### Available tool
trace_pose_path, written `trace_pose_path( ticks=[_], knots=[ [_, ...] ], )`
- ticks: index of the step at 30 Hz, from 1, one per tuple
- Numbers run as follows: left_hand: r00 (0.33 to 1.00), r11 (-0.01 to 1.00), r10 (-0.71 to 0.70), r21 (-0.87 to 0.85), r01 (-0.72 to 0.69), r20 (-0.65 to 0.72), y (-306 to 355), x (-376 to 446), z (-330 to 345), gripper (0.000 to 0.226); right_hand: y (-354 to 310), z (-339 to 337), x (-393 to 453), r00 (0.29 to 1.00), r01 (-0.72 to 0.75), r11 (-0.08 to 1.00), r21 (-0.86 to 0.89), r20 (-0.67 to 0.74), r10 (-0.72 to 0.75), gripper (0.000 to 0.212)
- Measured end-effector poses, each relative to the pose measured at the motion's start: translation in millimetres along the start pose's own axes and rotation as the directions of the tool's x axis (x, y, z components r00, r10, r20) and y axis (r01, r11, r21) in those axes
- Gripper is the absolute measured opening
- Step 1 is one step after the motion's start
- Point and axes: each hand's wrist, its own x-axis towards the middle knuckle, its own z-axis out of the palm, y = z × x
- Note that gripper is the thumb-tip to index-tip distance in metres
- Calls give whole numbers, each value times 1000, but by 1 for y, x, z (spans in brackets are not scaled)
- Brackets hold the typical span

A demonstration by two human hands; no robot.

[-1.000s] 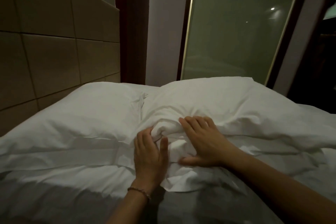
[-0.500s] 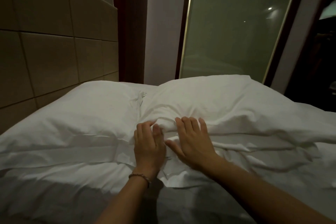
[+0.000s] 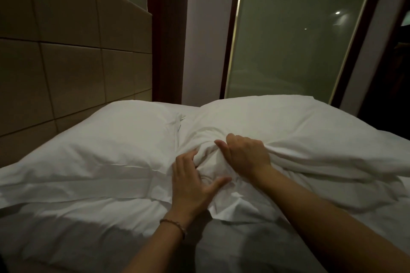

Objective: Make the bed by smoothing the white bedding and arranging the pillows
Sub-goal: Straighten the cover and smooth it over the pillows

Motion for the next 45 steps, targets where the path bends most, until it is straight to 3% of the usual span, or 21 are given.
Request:
trace_pose_path(
  ticks=[3, 7, 12, 14, 17, 21, 23, 27, 32, 36, 40, 45],
  knots=[
    [991, 994, -98, 27, 101, -96, 10, 0, 10, 78, -2, 2, 1, 999, -39, 999, 9, -13, 39, 62],
    [953, 976, -208, 24, 218, -219, 27, 2, 18, 75, -7, 8, 1, 997, -81, 997, 9, -12, 81, 61],
    [916, 955, -293, -128, 267, -274, 29, 14, 30, 75, -7, 7, 2, 995, -98, 995, 27, -20, 99, 59],
    [928, 962, -268, -120, 245, -257, 22, 23, 30, 79, -4, 4, 1, 996, -85, 996, 25, -20, 86, 61],
    [956, 993, -118, -44, 110, -269, 18, 41, 18, 74, 3, -6, 10, 996, -38, 999, 23, -79, 39, 61],
    [935, 998, 42, 57, -23, -353, 29, 63, 4, 66, 12, -27, 26, 981, 26, 999, 46, -194, -17, 59],
    [937, 997, 48, 75, -24, -345, 25, 62, 11, 70, 15, -23, 17, 977, 27, 999, 35, -212, -19, 59],
    [954, 989, -32, 128, 73, -297, -2, 40, 17, 73, 3, 4, -1, 993, 35, 999, 6, -113, -35, 61],
    [949, 977, -164, 87, 194, -270, -2, 24, 2, 71, -9, 8, -3, 995, 40, 999, 29, -93, -37, 62],
    [911, 952, -305, -56, 302, -276, 16, 22, -4, 67, -7, 4, -5, 992, 23, 999, 41, -124, -18, 60],
    [890, 946, -320, -66, 316, -324, 29, 5, -12, 49, -9, 4, -6, 989, 35, 999, 19, -143, -32, 60],
    [915, 943, -329, -126, 307, -233, 36, -13, -15, 62, -12, 3, -5, 994, 13, 999, 33, -110, -10, 61]
  ],
)
